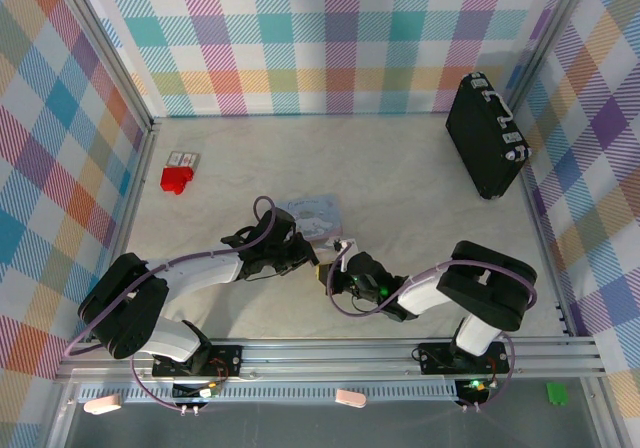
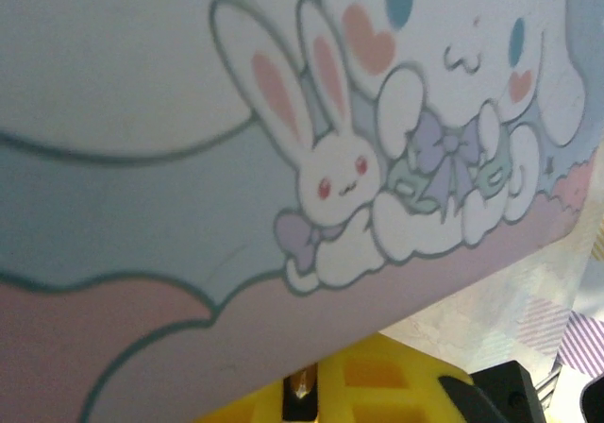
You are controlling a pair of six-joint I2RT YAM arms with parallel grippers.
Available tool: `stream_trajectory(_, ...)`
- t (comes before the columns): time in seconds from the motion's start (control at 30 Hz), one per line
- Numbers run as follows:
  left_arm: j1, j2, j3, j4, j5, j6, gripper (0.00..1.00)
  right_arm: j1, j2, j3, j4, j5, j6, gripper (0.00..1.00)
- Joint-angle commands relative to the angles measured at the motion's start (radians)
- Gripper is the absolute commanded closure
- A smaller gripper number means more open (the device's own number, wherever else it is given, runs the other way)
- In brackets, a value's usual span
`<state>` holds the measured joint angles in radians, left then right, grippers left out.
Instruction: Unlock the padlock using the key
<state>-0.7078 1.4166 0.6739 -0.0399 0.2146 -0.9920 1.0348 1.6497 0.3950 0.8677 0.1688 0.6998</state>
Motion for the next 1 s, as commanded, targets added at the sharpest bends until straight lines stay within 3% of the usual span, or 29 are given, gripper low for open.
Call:
stream_trajectory(0.0,-0.015,-0.003,0.048,-0.016,0.003,0.037,0.85,-0.007,-0.002,-0.011,-0.114,0.017,0.098,1.00)
stream_trajectory(0.33,-0.008,-0.010,0.061,-0.071,-0.031,0.056,0.66,-0.007,-0.050,0.003,-0.202,0.011,0.108,1.00)
stream_trajectory(0.63,-0.002,-0.170,0.050,-0.202,-0.166,0.145,0.50,-0.007,-0.094,-0.002,-0.229,0.024,0.108,0.99)
stream_trajectory(0.7,0.001,-0.256,0.053,-0.264,-0.246,0.223,0.49,-0.007,-0.119,0.002,-0.278,0.026,0.097,0.90)
stream_trajectory(0.8,0.035,-0.397,0.044,-0.357,-0.387,0.315,0.34,-0.013,-0.164,0.018,-0.356,0.036,0.062,0.76)
stream_trajectory(0.97,0.154,-0.445,0.073,-0.437,-0.380,0.415,0.27,-0.029,-0.240,0.037,-0.458,0.056,0.005,0.60)
